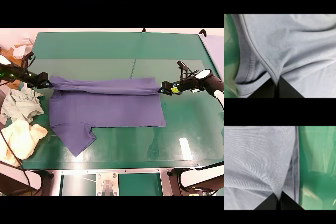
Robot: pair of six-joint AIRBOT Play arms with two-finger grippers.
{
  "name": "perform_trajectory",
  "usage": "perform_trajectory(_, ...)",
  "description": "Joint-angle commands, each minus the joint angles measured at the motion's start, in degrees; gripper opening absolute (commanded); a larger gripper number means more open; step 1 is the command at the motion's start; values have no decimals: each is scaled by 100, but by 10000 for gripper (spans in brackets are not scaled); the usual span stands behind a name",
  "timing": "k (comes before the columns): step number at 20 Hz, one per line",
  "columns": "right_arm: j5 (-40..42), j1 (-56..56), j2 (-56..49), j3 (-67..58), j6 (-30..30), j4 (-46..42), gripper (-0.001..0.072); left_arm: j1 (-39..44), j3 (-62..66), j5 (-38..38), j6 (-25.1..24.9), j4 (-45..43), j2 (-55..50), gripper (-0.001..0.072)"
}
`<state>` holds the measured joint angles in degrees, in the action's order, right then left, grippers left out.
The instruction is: Fold the shirts.
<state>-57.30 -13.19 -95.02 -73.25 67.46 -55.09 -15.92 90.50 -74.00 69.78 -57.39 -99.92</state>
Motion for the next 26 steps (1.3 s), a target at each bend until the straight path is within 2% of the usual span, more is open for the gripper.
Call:
perform_trajectory(1, 203, 7, 2, 166, 2, -26, 12, -4, -50, 79, 33, -52, -7, 24)
perform_trajectory(8, 304, 13, -20, 212, 4, -24, 12, 46, -861, 708, 26, -87, -9, 24)
perform_trajectory(23, 326, 55, -22, 214, 4, -26, 15, 46, -861, 734, 28, -70, -9, 39)
perform_trajectory(24, 323, 55, -20, 214, 4, -24, 45, 48, -859, 719, 31, -68, -9, 271)
perform_trajectory(25, 323, 55, -20, 214, 7, -24, 118, 46, -859, 684, 31, -66, -9, 442)
perform_trajectory(26, 310, 55, -20, 214, 7, -24, 172, 46, -850, 605, 31, -66, -7, 436)
